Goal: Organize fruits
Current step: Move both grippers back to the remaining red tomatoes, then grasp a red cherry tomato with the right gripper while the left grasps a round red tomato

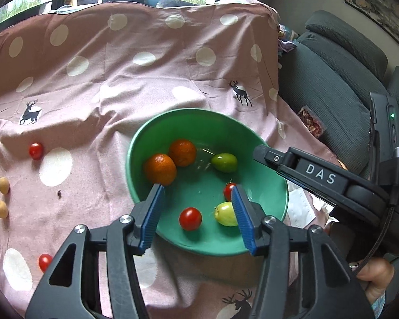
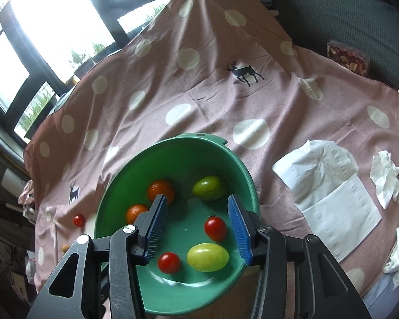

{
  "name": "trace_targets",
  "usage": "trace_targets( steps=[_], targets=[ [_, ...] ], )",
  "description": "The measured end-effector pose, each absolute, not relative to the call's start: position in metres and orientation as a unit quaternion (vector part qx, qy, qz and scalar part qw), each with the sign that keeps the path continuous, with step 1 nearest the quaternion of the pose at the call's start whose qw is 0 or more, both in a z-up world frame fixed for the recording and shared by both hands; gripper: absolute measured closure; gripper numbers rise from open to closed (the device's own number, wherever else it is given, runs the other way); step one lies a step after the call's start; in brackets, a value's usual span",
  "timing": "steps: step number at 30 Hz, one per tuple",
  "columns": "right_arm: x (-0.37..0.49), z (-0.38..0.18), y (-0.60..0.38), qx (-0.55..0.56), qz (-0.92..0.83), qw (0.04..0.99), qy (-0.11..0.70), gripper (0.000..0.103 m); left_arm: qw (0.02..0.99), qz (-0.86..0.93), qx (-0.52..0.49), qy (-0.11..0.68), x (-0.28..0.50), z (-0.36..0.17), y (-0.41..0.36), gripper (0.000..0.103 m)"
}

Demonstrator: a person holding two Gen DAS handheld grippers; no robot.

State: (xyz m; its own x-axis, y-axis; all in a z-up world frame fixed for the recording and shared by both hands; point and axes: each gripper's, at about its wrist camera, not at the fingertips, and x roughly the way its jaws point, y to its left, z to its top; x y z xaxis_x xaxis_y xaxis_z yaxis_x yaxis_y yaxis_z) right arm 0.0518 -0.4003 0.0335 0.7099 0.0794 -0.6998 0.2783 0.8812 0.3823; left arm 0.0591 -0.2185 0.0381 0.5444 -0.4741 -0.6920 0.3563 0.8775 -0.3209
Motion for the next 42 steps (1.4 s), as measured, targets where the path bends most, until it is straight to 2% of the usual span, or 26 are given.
trace_targets(
  steps=[1, 3, 5, 9, 16, 27, 37, 42],
  targets=[
    [0.051, 0.035, -0.399, 0.237, -0.053, 0.896, 0.372, 0.048, 0.879, -0.233, -0.072, 0.41, 0.057, 0.042, -0.212, 0.05],
    [0.05, 0.039, -0.397, 0.239, -0.047, 0.899, 0.363, 0.034, 0.882, -0.227, -0.078, 0.405, 0.053, 0.048, -0.199, 0.046],
    [0.051, 0.041, -0.393, 0.241, -0.05, 0.9, 0.359, 0.03, 0.885, -0.223, -0.085, 0.4, 0.048, 0.054, -0.184, 0.044],
    [0.057, 0.042, -0.377, 0.233, -0.035, 0.902, 0.361, 0.03, 0.899, -0.188, -0.075, 0.389, 0.037, 0.062, -0.157, 0.039],
    [0.068, 0.044, -0.336, 0.189, -0.008, 0.909, 0.372, 0.03, 0.898, -0.17, -0.087, 0.396, 0.025, 0.058, -0.11, 0.039],
    [0.085, 0.036, -0.254, 0.114, 0.069, 0.909, 0.394, 0.03, 0.862, -0.091, -0.066, 0.495, 0.04, -0.017, -0.064, 0.041],
    [0.093, 0.02, -0.212, 0.092, 0.134, 0.893, 0.421, 0.03, 0.833, -0.097, -0.095, 0.536, 0.051, -0.045, -0.064, 0.053],
    [0.105, 0.021, -0.201, 0.098, 0.158, 0.885, 0.428, 0.03, 0.832, -0.096, -0.092, 0.538, 0.054, -0.051, -0.069, 0.073]
  ],
)
